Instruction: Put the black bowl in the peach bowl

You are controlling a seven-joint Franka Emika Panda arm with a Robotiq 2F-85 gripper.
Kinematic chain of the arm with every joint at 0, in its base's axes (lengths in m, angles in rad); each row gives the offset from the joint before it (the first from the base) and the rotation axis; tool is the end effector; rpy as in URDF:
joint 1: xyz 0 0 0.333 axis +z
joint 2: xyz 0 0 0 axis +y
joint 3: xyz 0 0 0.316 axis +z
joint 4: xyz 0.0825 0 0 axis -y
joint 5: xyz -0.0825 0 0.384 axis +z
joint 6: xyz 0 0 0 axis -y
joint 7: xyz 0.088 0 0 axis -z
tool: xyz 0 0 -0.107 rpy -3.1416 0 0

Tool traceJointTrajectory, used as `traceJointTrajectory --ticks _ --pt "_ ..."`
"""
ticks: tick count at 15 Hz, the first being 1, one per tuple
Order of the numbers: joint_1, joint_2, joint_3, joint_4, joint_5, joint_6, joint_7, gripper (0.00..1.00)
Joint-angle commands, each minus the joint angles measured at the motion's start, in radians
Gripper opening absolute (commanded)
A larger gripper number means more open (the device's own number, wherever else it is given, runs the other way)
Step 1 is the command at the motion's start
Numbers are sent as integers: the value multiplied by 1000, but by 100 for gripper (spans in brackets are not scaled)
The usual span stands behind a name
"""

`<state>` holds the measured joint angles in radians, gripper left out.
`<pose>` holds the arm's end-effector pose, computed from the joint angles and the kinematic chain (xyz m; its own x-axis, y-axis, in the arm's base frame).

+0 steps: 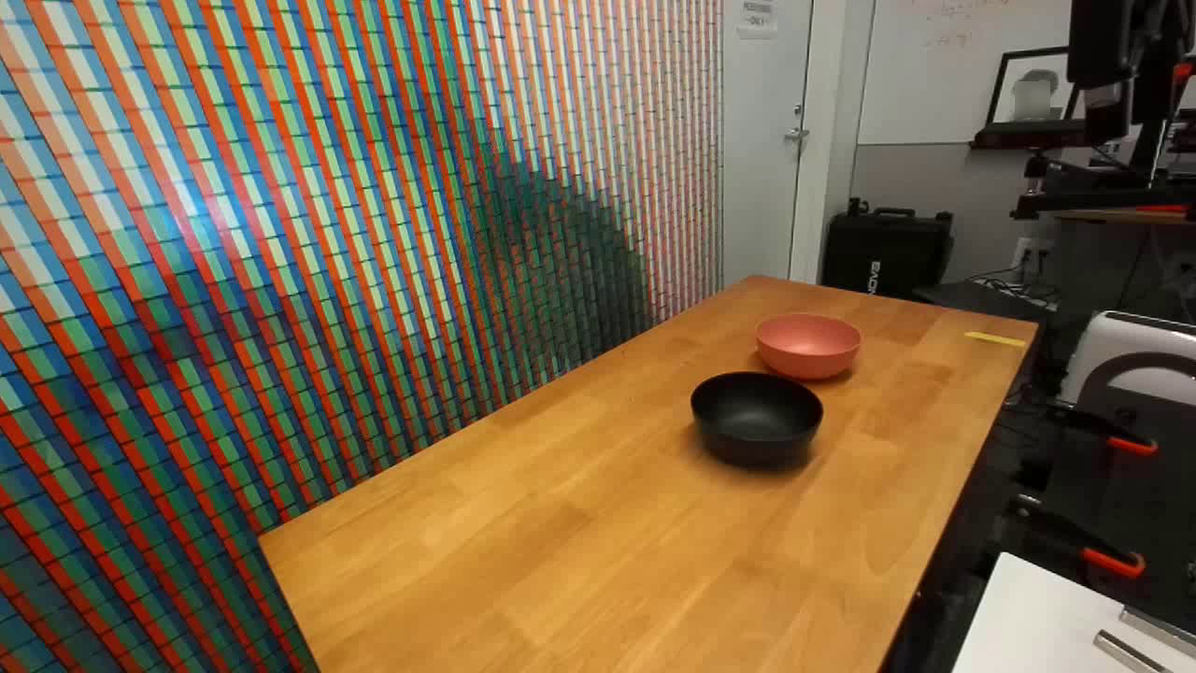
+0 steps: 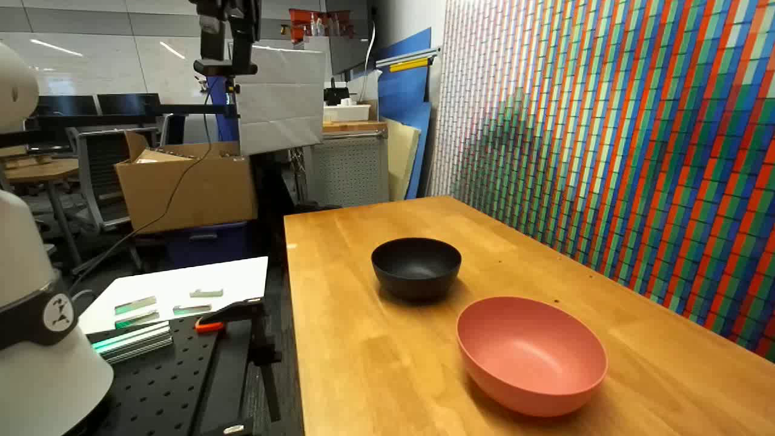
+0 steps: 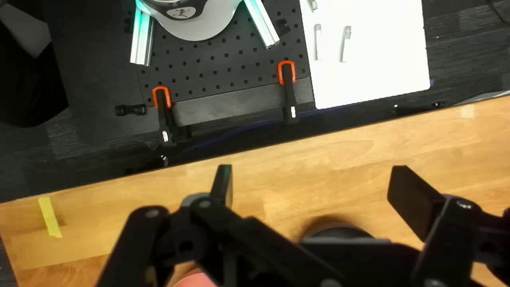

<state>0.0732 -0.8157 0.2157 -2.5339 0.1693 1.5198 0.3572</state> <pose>0.2687 0.1081 0.5058 0.9667 -0.1628 -0.1973 -0.1534 -0.9862 0.0622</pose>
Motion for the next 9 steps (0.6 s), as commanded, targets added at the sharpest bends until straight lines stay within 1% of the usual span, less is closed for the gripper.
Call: traceJointTrajectory --ticks 1,3,5,7,9 --pt "-8 -1 6 3 3 -2 -5 100" --pt "-9 -3 6 6 3 -2 -5 100" --pt "-20 8 13 11 -10 39 4 100" --pt "-44 56 18 50 -19 134 21 100" --pt "-70 149 23 116 -18 242 50 100"
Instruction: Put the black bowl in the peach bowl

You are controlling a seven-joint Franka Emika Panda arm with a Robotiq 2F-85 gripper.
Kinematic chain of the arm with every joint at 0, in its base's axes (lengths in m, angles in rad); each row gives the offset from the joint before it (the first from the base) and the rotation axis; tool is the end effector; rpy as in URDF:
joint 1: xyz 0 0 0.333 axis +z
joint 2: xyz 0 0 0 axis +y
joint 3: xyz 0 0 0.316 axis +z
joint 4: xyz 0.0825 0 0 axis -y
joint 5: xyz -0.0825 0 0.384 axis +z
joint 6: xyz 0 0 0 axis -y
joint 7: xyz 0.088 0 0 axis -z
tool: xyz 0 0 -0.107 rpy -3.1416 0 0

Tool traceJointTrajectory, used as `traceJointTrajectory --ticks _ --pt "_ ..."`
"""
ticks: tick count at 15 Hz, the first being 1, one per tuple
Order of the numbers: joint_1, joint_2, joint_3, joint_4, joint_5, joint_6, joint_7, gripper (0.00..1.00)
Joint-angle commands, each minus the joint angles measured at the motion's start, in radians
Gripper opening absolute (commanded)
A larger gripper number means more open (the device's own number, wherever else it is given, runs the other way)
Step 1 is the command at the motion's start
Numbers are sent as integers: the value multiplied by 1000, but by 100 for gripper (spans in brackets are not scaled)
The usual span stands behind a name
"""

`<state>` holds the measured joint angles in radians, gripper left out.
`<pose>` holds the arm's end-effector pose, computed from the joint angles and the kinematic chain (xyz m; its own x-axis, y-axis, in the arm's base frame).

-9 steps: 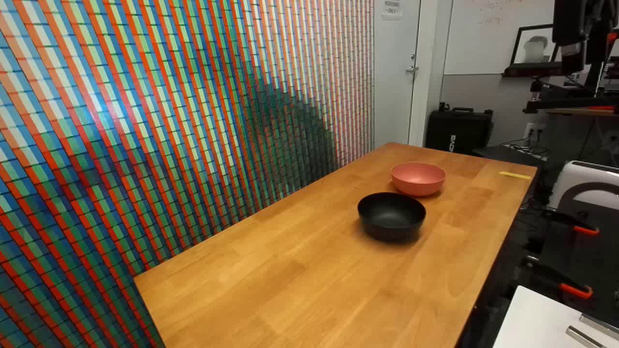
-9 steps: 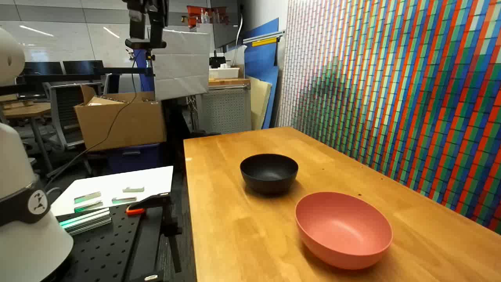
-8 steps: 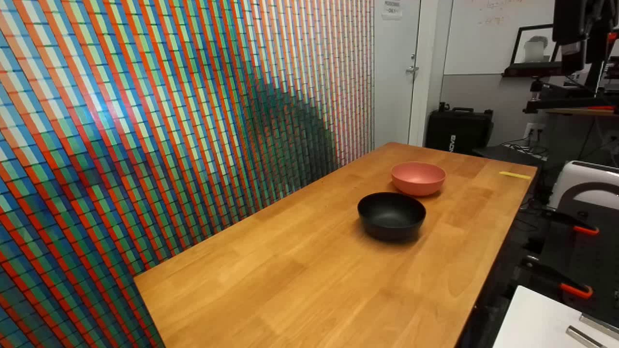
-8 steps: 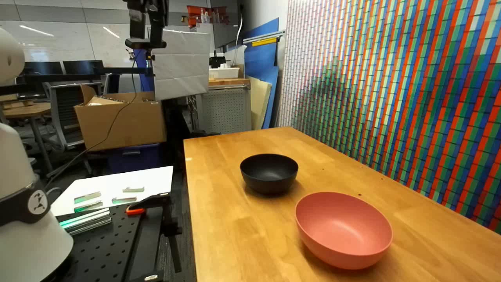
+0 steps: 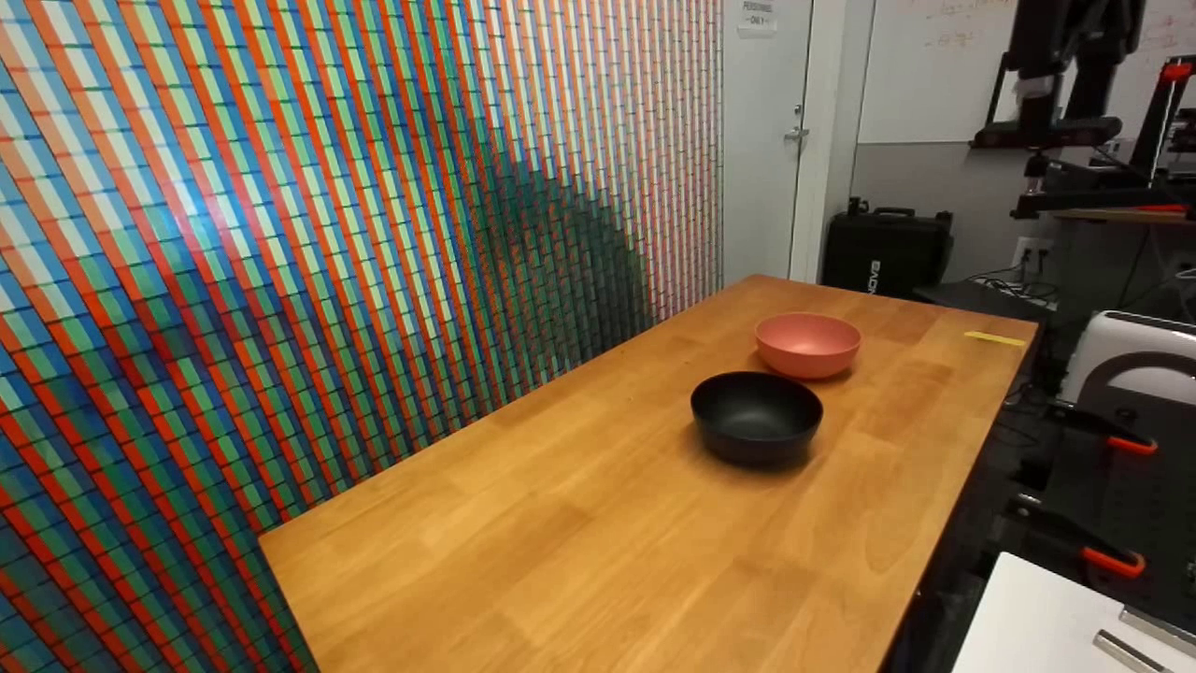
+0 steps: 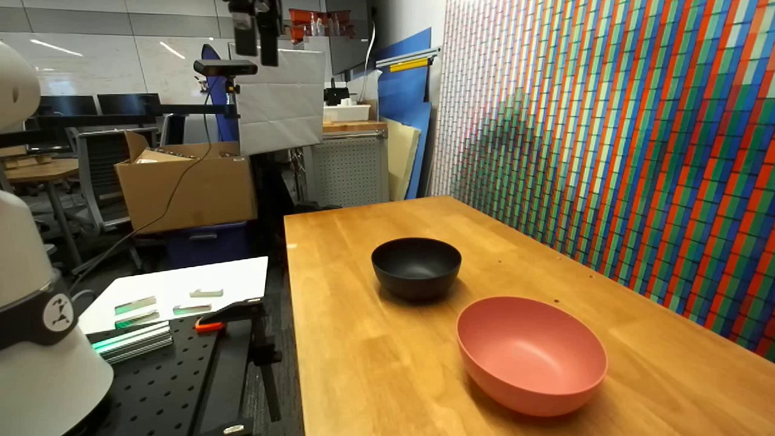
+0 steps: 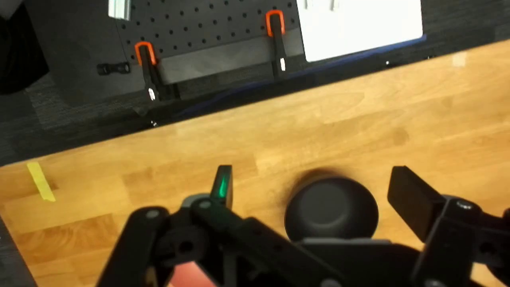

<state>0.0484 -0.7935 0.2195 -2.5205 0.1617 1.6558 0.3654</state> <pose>0.2920 0.1060 0.5150 0.9792 -0.1879 -0.0771 -0.1865 -0.9821 0.0256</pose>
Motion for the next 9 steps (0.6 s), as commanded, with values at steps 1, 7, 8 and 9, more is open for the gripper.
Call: traceJointTrajectory --ticks 1,7,8,9 --pt "-57 167 27 128 -13 166 64 100" --pt "-127 522 124 319 -86 375 210 100" --pt "-135 585 144 345 -124 397 245 100" --pt "-98 648 122 372 -182 406 291 100"
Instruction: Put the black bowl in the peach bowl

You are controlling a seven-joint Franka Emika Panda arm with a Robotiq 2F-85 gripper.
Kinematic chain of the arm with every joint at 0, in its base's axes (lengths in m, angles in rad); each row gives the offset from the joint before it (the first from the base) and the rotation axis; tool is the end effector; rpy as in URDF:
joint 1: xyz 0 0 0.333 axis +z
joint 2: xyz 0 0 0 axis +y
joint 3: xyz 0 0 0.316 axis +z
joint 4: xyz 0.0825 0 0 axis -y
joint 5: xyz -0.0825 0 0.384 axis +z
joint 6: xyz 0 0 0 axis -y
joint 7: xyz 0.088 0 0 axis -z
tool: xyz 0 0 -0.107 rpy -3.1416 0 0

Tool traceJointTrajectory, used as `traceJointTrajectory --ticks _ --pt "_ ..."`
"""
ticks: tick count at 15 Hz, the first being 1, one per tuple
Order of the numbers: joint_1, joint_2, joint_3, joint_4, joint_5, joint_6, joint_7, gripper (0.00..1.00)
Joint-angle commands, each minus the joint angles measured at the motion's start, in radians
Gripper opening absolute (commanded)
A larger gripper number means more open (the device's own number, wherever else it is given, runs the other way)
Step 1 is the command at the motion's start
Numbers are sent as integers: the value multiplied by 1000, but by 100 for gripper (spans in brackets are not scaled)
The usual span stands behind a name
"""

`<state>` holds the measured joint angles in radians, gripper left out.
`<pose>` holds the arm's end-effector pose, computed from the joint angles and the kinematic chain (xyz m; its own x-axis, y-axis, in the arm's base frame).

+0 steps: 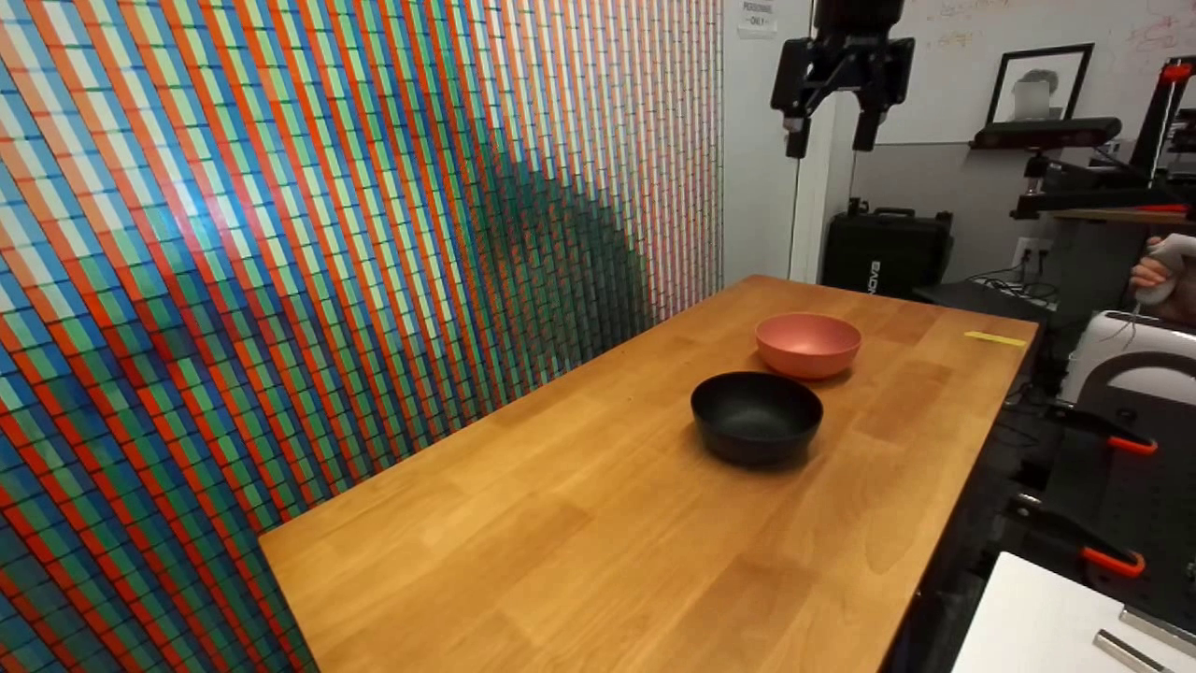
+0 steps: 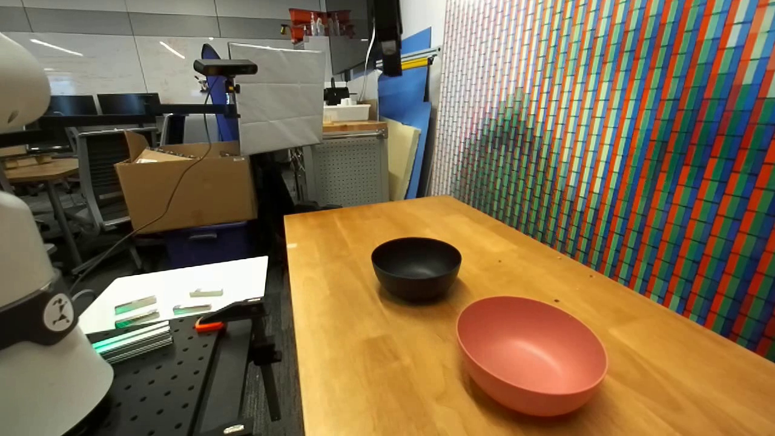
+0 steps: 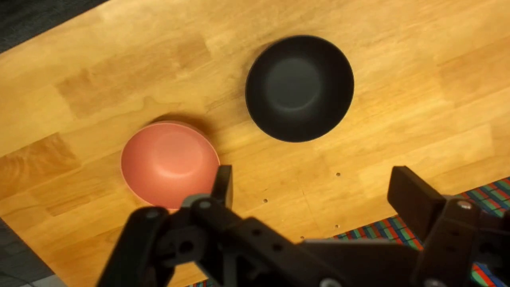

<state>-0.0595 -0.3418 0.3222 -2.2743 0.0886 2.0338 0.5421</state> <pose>0.4421 0.1335 0.4933 0.9426 -0.3224 0.0868 -0.3215 -0.9466 -0.0243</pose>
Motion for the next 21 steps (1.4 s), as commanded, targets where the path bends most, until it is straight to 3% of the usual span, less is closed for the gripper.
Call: traceJointTrajectory --ticks 1,6,11,16,17,21 --pt "22 259 17 152 -154 26 150 100" --pt "121 498 -64 269 -305 18 275 100" --pt "201 631 -164 313 -322 4 292 100" --pt "232 666 -234 280 -328 -19 266 100" --pt "232 658 -231 267 -299 25 261 100" --pt "232 660 -236 261 -289 22 255 100"
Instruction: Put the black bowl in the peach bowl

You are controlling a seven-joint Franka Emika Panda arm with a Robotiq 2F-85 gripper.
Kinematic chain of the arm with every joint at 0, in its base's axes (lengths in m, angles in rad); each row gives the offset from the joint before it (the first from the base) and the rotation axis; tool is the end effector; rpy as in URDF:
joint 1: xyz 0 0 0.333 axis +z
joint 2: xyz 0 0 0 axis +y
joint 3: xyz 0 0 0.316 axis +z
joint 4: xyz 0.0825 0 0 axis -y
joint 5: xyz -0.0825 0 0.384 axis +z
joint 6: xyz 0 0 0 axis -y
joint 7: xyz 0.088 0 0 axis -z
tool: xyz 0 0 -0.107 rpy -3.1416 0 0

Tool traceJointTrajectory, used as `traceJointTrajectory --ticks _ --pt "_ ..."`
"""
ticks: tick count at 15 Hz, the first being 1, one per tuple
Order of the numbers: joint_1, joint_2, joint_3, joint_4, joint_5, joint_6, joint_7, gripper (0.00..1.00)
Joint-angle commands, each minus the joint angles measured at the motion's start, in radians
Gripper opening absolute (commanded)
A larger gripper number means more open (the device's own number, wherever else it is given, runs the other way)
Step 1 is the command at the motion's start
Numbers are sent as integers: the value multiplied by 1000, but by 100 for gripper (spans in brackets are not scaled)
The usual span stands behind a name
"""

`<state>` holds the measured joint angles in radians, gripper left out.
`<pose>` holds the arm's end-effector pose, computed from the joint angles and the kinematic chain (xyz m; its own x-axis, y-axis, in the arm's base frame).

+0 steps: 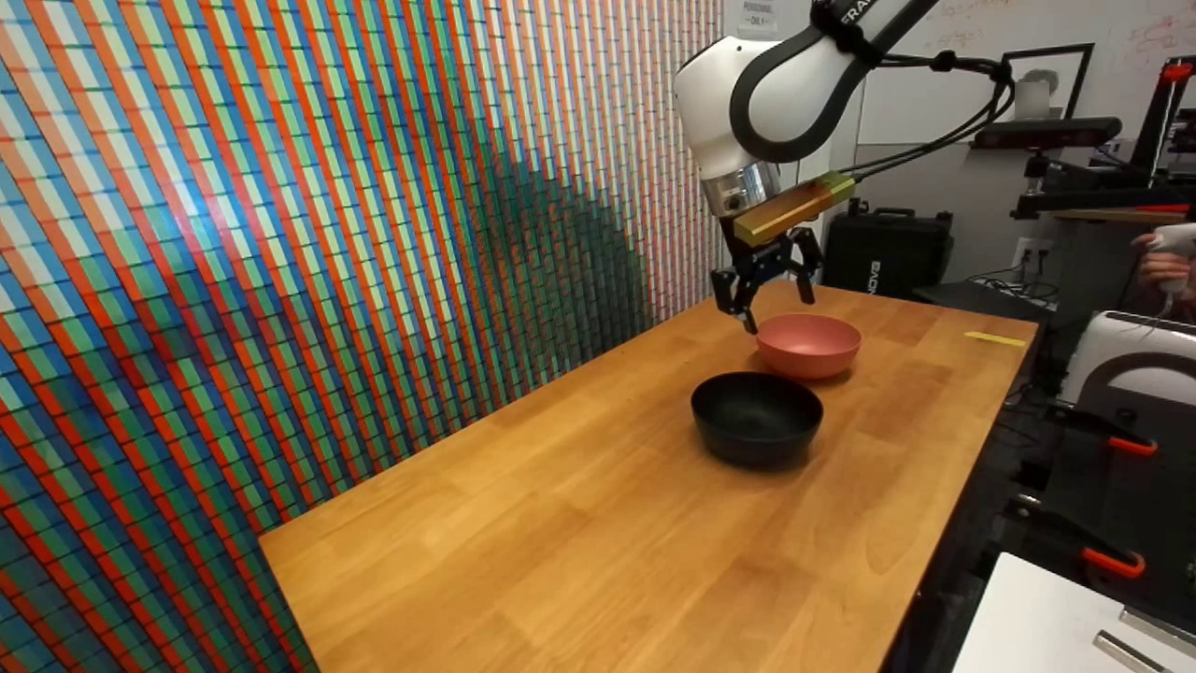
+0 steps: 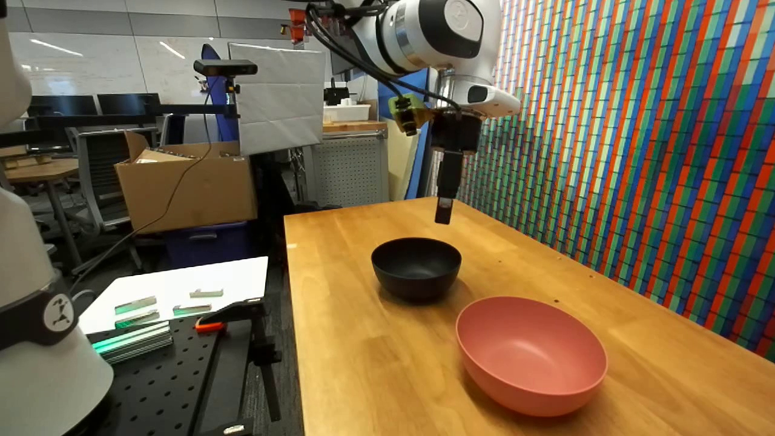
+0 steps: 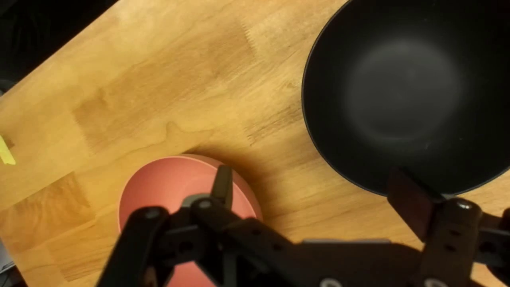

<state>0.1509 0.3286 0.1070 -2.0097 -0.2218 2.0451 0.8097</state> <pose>0.5526 0.1321 0.2719 0.8996 -0.4225 -0.1108 -0.3756 -0.8778 0.2974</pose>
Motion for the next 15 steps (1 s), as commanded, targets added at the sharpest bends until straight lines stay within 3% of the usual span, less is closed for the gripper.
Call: traceJointTrajectory --ticks 1,9,15 --pt "27 -4 -17 -13 16 15 -27 100" --pt "73 80 -50 -83 -70 114 15 100" --pt "128 173 -127 -124 -90 420 237 100"
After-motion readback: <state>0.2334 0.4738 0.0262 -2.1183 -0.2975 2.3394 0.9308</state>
